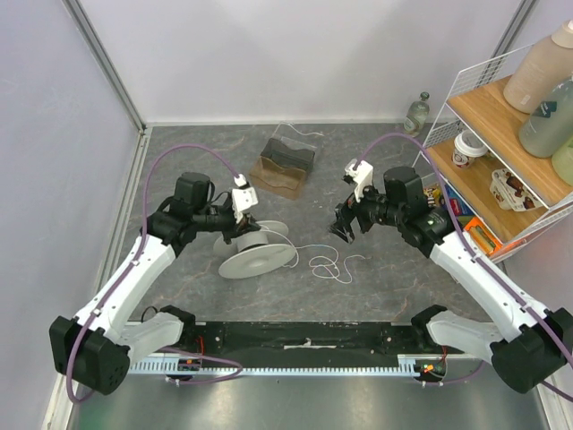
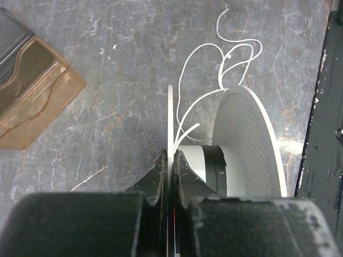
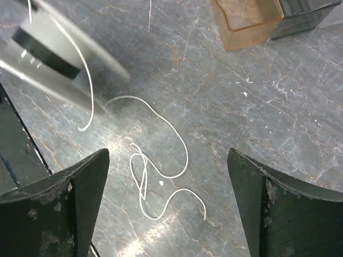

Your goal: Wrap the cables

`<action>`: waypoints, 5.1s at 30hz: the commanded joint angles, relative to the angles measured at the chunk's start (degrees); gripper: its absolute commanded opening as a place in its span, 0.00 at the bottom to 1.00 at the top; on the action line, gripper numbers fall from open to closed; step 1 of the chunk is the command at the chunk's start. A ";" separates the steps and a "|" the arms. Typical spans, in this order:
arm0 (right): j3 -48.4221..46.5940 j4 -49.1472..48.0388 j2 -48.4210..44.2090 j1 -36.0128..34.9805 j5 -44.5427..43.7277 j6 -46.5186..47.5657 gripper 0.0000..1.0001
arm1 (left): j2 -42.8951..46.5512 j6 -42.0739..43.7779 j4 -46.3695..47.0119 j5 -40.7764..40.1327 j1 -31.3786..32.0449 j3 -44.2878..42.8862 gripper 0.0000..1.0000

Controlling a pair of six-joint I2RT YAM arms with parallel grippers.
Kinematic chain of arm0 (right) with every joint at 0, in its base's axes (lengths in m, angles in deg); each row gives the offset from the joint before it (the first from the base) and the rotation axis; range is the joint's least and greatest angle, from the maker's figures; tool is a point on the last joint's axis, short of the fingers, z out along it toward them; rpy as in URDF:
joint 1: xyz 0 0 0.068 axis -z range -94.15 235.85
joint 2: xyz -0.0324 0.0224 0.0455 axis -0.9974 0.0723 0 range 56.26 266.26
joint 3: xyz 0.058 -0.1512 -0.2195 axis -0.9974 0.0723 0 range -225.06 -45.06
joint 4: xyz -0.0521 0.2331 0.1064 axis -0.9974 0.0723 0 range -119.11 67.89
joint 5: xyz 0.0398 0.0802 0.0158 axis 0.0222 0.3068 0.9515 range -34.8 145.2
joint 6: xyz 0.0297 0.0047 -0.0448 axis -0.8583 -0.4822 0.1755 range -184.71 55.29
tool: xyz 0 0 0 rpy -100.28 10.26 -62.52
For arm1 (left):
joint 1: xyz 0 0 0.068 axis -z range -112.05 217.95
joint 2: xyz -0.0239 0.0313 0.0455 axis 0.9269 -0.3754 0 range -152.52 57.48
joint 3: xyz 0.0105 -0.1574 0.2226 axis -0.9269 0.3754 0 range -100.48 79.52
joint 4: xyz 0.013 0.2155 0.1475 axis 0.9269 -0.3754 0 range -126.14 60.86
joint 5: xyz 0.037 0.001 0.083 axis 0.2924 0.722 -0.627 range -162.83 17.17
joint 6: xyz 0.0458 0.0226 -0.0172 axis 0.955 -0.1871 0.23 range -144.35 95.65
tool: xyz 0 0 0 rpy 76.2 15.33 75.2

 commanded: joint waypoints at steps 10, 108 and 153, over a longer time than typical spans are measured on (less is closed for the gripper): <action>5.02 11.34 0.23 0.21 4.06 20.30 0.98 | -3.43 -14.54 3.86 5.75 -10.33 -8.48 0.02; 14.59 -42.78 3.20 -8.56 6.79 -0.25 0.98 | -2.99 -85.03 30.49 9.44 -28.88 -35.64 0.02; 10.56 -16.37 6.84 -24.75 6.51 23.29 0.00 | -2.19 -71.24 16.44 -15.24 -28.88 -31.95 0.02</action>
